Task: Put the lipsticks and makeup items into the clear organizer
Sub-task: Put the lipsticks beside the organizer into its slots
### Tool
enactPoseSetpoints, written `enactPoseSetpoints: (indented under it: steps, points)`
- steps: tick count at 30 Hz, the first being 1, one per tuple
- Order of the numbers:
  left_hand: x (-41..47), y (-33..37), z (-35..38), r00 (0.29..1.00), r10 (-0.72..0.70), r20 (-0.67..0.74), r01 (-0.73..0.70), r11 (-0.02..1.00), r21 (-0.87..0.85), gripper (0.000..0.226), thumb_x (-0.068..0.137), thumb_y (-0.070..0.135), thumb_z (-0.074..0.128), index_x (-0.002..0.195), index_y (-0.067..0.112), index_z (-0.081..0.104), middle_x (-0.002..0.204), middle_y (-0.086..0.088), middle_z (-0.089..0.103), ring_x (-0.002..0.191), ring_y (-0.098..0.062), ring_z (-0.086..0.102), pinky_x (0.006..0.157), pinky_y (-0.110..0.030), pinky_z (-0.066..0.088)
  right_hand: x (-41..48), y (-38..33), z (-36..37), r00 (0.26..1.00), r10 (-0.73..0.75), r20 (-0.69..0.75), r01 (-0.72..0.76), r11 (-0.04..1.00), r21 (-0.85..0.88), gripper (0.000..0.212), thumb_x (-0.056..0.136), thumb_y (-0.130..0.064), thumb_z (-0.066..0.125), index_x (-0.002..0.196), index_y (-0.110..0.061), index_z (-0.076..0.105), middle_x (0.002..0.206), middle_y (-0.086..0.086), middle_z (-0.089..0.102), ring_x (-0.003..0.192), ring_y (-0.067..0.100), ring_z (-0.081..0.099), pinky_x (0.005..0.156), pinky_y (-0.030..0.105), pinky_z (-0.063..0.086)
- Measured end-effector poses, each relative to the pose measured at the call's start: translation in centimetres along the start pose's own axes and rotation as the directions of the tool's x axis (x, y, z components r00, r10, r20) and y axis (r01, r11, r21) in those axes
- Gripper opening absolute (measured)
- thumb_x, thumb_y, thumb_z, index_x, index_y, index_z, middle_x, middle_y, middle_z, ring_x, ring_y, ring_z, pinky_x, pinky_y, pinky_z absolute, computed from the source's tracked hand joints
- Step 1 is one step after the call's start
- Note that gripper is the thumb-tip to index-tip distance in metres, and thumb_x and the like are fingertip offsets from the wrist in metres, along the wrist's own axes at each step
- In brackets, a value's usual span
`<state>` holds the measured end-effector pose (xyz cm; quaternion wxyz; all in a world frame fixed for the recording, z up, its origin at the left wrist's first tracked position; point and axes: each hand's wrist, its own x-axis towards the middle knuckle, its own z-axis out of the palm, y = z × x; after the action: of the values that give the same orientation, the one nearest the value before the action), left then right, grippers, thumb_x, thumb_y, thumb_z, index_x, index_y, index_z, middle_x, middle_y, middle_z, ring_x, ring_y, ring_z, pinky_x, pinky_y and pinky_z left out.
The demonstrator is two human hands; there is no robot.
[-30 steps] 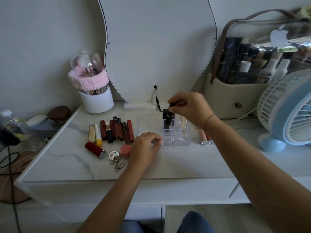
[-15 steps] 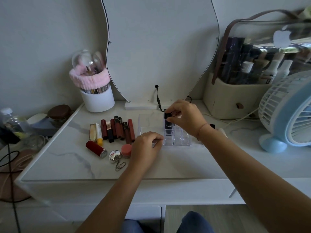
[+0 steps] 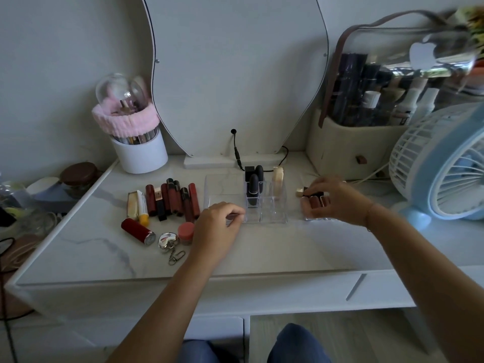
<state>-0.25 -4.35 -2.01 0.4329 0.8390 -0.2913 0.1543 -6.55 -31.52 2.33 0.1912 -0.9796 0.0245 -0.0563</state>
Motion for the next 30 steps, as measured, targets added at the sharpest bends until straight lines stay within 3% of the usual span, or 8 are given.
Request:
enactPoseSetpoints:
  steps: [5, 12, 16, 20, 30]
  points:
    - [0.0, 0.0, 0.0, 1.000, -0.003, 0.000, 0.003, 1.000, 0.002, 0.007, 0.079, 0.009, 0.069, 0.085, 0.013, 0.072, 0.085, 0.001, 0.073, 0.079, -0.009, 0.064, 0.075, -0.024, 0.051, 0.2, 0.9, 0.6, 0.999, 0.034, 0.015, -0.033, 0.998, -0.059, 0.058, 0.067, -0.043, 0.076, 0.119, -0.026, 0.059, 0.113, -0.006, 0.043, 0.108, 0.019, 0.043, 0.096, 0.035, 0.041]
    - [0.0, -0.2, 0.2, 1.000, -0.009, -0.006, 0.009, 1.000, 0.000, 0.008, 0.079, 0.009, 0.069, 0.085, 0.015, 0.072, 0.085, 0.003, 0.072, 0.078, -0.007, 0.064, 0.073, -0.017, 0.047, 0.7, 0.6, 0.6, 0.998, 0.027, 0.058, -0.020, 0.993, -0.116, 0.049, 0.073, -0.042, 0.069, 0.120, -0.030, 0.058, 0.121, -0.001, 0.046, 0.111, 0.018, 0.040, 0.101, 0.044, 0.039]
    - [0.0, -0.3, 0.2, 1.000, -0.013, 0.002, 0.013, 1.000, -0.003, 0.008, 0.079, 0.010, 0.069, 0.085, 0.015, 0.071, 0.085, 0.004, 0.072, 0.079, -0.006, 0.063, 0.073, -0.010, 0.044, 0.8, 0.3, 0.6, 0.999, 0.020, 0.038, -0.017, 0.997, -0.082, 0.048, 0.070, -0.043, 0.071, 0.114, -0.030, 0.059, 0.116, -0.004, 0.044, 0.109, 0.017, 0.039, 0.100, 0.043, 0.039]
    - [0.0, -0.3, 0.2, 1.000, -0.010, 0.001, 0.010, 1.000, 0.000, 0.009, 0.079, 0.009, 0.069, 0.085, 0.015, 0.071, 0.085, 0.003, 0.072, 0.078, -0.007, 0.063, 0.073, -0.017, 0.047, 0.6, -0.1, 0.8, 0.999, -0.013, 0.031, 0.015, 0.997, -0.075, 0.053, 0.065, -0.046, 0.074, 0.112, -0.027, 0.059, 0.114, -0.004, 0.046, 0.106, 0.015, 0.040, 0.099, 0.039, 0.040]
    - [0.0, -0.2, 0.1, 1.000, -0.007, 0.008, 0.007, 1.000, 0.004, 0.008, 0.080, 0.010, 0.068, 0.086, 0.014, 0.071, 0.086, 0.002, 0.072, 0.079, -0.008, 0.064, 0.074, -0.021, 0.050, 1.1, 0.0, 0.5, 0.992, 0.027, 0.123, -0.007, 0.987, -0.159, 0.058, 0.070, -0.052, 0.068, 0.122, -0.029, 0.055, 0.124, -0.002, 0.042, 0.114, 0.020, 0.039, 0.105, 0.047, 0.033]
